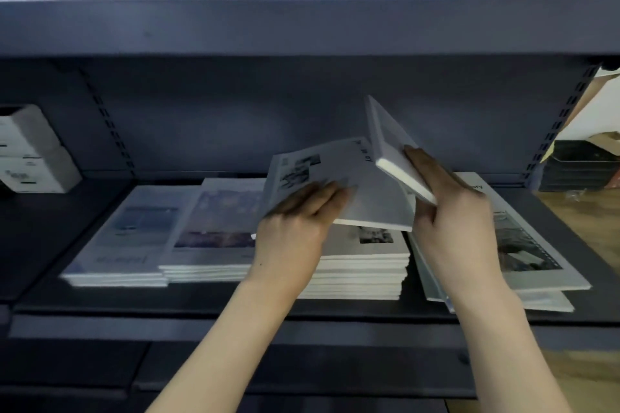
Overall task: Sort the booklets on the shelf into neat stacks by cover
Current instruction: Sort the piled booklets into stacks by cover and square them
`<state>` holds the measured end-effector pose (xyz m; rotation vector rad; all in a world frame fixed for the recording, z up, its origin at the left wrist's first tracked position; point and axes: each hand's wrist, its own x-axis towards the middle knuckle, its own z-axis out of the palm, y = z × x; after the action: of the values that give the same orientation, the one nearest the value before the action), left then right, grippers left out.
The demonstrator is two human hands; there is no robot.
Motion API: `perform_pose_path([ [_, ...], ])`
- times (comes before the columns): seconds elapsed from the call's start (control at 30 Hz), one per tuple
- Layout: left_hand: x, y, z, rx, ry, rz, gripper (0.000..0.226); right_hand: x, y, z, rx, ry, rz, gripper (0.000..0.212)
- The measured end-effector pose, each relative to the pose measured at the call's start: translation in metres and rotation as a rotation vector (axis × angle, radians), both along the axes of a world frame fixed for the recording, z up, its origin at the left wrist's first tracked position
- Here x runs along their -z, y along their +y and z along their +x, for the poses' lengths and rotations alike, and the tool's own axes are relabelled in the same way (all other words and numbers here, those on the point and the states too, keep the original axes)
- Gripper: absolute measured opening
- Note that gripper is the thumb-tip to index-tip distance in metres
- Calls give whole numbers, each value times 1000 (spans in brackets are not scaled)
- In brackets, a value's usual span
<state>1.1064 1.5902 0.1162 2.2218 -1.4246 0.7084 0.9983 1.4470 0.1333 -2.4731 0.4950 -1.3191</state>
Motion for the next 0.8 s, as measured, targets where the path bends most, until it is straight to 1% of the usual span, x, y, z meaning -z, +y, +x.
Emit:
perform_pose_path([
  [0.1, 5, -3, 5, 16, -25, 15, 56, 7, -1, 11, 21, -18, 8, 65],
  [0.2, 15, -10, 9, 32, -53, 79, 48, 12, -1, 22, 56, -27, 9, 64],
  [0.4, 32, -18, 6, 40, -37, 238, 52, 18, -5, 34, 75, -33, 40, 63],
  [0.47, 33, -18, 8, 10, -1, 286, 50, 20, -7, 36, 77, -33, 20, 63],
  [0.57, 24, -15, 9, 41, 129, 388, 66, 21, -9, 40, 81, -45, 13, 59],
  [0.67, 17, -6, 16, 92, 236, 459, 59, 21, -11, 45, 87, -41, 10, 59],
  [0.73, 18, -2, 22, 102, 234, 464, 65, 21, -12, 48, 78, -40, 8, 57],
  [0.8, 25, 2, 31, 57, 257, 521, 73, 21, -12, 51, 68, -32, 14, 56],
])
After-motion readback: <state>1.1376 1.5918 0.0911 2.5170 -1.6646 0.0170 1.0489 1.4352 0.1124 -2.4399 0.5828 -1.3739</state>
